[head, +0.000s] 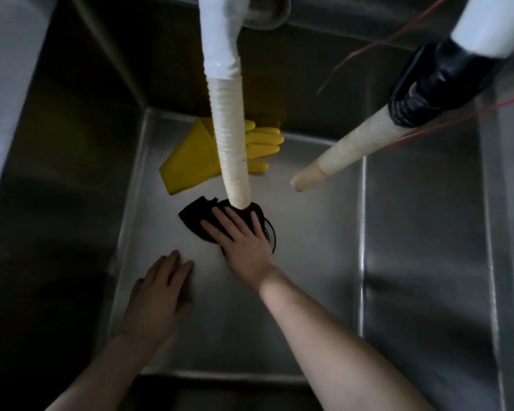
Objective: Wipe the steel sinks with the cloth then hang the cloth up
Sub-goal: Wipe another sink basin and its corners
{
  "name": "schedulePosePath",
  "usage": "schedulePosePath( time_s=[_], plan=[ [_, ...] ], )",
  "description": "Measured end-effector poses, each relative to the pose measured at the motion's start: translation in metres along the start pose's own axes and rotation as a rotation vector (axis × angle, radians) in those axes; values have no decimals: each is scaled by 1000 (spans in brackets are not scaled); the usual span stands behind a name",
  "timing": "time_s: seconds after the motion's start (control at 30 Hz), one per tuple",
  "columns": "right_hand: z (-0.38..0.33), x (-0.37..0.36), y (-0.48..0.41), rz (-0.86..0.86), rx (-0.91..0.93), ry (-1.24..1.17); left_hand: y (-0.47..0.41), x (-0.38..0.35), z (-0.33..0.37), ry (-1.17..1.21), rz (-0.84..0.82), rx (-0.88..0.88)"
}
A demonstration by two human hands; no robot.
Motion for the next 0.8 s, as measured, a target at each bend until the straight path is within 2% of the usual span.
schedulePosePath(
  time_s=[0.2, 0.37, 0.47, 0.57, 0.7, 0.8],
  plan=[
    [70, 28, 5, -13, -214, -30, -30, -3, 44, -7, -28, -113],
    [96, 41, 2, 121, -451, -130, -34, -11, 76, 17, -59, -57],
    [145, 60, 2, 167, -562, 6, -31, -14, 82, -9, -114, -45],
    [184, 78, 20, 169, -580, 184, -28, -15, 86, -69, -84, -90],
    [168, 60, 82, 231, -635, 199, -23, -26, 91, -146, -97, -107],
    [125, 26, 154, 175, -630, 140, -22, -35, 101, -140, -129, -112]
  ],
)
Point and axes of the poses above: each hand's wrist, its own y-axis away from the middle knuckle, its own x-axis out of the back of the hand, z = x × y, the point moved 3 cm from there along -y, towards the middle knuckle, and after that the axes turned 10 degrees about -x, right-handed, at the moved point
